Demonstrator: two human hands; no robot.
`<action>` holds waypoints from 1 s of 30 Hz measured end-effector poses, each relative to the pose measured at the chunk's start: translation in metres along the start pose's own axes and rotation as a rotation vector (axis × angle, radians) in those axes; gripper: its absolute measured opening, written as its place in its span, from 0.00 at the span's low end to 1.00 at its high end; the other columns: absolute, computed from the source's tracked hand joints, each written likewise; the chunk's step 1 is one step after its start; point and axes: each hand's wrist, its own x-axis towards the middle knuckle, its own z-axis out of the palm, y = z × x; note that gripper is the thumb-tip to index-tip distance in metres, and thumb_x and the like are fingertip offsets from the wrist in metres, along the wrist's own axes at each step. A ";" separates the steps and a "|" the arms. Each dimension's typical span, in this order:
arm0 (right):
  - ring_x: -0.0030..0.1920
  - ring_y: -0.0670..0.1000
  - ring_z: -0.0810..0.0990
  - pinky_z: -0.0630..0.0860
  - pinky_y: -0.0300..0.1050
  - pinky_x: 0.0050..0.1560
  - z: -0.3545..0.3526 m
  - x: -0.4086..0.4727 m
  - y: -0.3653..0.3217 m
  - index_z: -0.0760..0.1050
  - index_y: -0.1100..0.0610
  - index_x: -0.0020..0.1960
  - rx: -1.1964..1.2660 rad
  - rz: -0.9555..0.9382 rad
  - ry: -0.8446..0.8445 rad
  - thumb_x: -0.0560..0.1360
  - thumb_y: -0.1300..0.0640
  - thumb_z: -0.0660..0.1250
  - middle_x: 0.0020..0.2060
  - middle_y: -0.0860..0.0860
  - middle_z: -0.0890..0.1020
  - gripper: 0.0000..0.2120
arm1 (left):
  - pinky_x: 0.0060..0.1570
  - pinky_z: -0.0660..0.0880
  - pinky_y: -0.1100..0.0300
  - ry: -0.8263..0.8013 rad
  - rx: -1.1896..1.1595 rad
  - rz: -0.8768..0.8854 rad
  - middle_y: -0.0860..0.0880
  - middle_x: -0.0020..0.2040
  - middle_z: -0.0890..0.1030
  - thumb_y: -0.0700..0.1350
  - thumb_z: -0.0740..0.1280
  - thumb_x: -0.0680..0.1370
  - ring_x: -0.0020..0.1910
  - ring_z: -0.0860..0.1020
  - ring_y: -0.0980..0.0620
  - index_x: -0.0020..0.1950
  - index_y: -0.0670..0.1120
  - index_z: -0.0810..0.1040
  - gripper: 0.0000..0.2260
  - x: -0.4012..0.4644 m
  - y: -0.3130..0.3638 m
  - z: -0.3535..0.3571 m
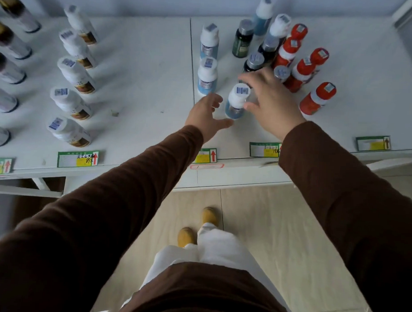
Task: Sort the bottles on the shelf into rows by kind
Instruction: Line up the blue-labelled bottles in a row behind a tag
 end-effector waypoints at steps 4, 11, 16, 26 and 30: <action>0.60 0.60 0.75 0.73 0.55 0.59 0.002 0.024 0.010 0.69 0.49 0.72 -0.058 -0.107 -0.222 0.75 0.62 0.67 0.62 0.56 0.73 0.26 | 0.55 0.75 0.55 -0.019 -0.085 0.018 0.47 0.56 0.79 0.46 0.77 0.67 0.53 0.78 0.48 0.62 0.44 0.74 0.26 0.025 0.014 0.024; 0.56 0.50 0.78 0.73 0.46 0.56 -0.016 0.044 0.027 0.75 0.51 0.65 0.283 -0.024 -0.206 0.74 0.53 0.72 0.59 0.50 0.80 0.20 | 0.54 0.76 0.54 -0.141 -0.397 -0.058 0.42 0.56 0.82 0.42 0.74 0.73 0.51 0.79 0.48 0.60 0.41 0.75 0.18 0.026 0.016 0.007; 0.40 0.47 0.79 0.77 0.46 0.41 -0.045 0.062 0.011 0.80 0.52 0.53 0.581 0.124 -0.178 0.70 0.36 0.71 0.42 0.48 0.82 0.22 | 0.64 0.74 0.52 -0.405 -0.903 -0.143 0.41 0.62 0.78 0.46 0.67 0.78 0.60 0.77 0.46 0.68 0.38 0.72 0.21 0.010 0.032 -0.041; 0.49 0.41 0.79 0.77 0.40 0.47 -0.069 0.064 -0.023 0.78 0.50 0.62 0.896 -0.030 -0.259 0.80 0.50 0.66 0.52 0.46 0.83 0.13 | 0.67 0.71 0.47 -0.358 -0.901 -0.049 0.38 0.59 0.79 0.39 0.69 0.75 0.58 0.77 0.41 0.59 0.45 0.71 0.14 -0.019 0.051 -0.092; 0.61 0.45 0.78 0.77 0.42 0.58 -0.067 0.058 -0.025 0.71 0.54 0.72 0.898 -0.076 -0.297 0.82 0.55 0.62 0.65 0.49 0.78 0.18 | 0.61 0.74 0.47 -0.199 -0.731 0.013 0.37 0.56 0.81 0.40 0.74 0.70 0.53 0.80 0.43 0.58 0.46 0.68 0.21 -0.023 0.050 -0.089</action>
